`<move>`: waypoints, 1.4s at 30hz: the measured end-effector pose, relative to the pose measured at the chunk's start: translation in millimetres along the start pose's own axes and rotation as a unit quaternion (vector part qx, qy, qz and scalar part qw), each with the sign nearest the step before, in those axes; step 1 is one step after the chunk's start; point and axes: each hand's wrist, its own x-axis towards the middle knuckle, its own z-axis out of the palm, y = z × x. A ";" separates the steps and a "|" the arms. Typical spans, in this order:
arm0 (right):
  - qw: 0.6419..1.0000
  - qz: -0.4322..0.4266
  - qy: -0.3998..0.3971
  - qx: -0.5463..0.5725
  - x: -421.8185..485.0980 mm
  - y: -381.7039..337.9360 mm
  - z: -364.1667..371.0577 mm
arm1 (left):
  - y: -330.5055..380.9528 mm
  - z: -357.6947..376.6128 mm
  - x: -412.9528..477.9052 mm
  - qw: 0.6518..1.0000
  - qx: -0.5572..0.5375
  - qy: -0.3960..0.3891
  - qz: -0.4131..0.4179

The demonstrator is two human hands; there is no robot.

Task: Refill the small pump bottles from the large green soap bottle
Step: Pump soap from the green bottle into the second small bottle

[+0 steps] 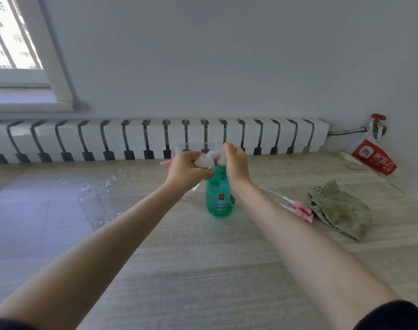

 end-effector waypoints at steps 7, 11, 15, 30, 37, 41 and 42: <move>1.000 0.024 0.003 -0.012 -0.3 -3.0 -0.8 | 1.0 0.1 2.9 1.000 0.004 0.005 -0.008; 1.000 0.023 0.006 -0.006 -2.4 -5.2 -0.3 | 1.6 -2.7 3.8 1.000 0.012 0.019 -0.004; 1.000 0.019 0.005 0.002 -3.7 -6.6 -0.2 | -0.6 -3.0 6.3 0.999 0.023 0.030 -0.003; 1.000 0.005 -0.012 0.000 -3.4 -6.1 -3.4 | -12.1 0.4 11.8 0.998 0.044 0.040 0.004; 1.000 0.004 -0.001 0.003 2.8 1.7 1.0 | -12.5 -0.4 12.6 0.999 0.032 0.034 -0.006; 1.000 0.019 0.003 -0.009 3.2 1.7 2.3 | -11.2 -0.6 12.5 0.999 0.021 0.029 -0.007; 1.000 0.020 0.005 -0.011 3.3 1.8 2.2 | -11.0 -0.8 12.3 0.999 0.021 0.029 -0.006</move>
